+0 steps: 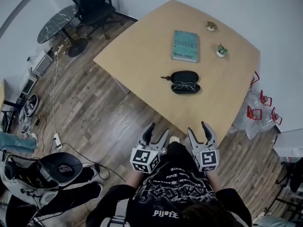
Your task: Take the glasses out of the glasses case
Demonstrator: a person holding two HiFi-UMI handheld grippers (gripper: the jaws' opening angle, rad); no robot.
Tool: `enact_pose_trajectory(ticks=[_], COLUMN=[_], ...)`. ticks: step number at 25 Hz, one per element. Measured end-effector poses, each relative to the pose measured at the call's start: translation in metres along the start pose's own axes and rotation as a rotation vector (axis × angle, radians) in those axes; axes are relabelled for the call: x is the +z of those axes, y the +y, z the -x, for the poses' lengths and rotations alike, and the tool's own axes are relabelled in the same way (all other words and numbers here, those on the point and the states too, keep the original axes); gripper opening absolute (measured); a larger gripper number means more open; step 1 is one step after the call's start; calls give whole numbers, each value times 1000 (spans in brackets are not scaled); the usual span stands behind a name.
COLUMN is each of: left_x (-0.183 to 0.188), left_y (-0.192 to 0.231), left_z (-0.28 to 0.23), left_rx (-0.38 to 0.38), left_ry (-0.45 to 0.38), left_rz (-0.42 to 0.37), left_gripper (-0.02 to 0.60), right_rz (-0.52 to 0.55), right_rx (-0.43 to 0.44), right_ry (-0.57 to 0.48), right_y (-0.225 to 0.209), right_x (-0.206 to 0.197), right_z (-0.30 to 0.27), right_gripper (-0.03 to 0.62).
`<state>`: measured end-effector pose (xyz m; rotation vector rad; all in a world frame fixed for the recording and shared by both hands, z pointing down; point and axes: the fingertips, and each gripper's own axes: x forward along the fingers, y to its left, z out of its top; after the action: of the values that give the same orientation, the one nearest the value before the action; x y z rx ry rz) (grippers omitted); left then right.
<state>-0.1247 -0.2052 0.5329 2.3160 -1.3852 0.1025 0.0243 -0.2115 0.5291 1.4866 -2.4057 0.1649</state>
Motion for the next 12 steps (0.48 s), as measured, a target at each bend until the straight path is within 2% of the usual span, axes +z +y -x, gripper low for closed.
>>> enact_pose_trajectory(ticks=[5, 8, 12], left_x=[8, 21, 36], left_y=[10, 14, 17], left_z=[-13, -19, -30], left_rx=[44, 59, 75], left_ry=[8, -1, -12], left_rz=[-1, -12, -27], left_gripper=[264, 264, 264], right_rz=[28, 15, 62], right_rx=[42, 99, 109], right_ry=[-6, -14, -21], right_y=[-18, -29, -47], right_x=[20, 39, 62], right_z=[-17, -30, -51], right_gripper=[265, 244, 245])
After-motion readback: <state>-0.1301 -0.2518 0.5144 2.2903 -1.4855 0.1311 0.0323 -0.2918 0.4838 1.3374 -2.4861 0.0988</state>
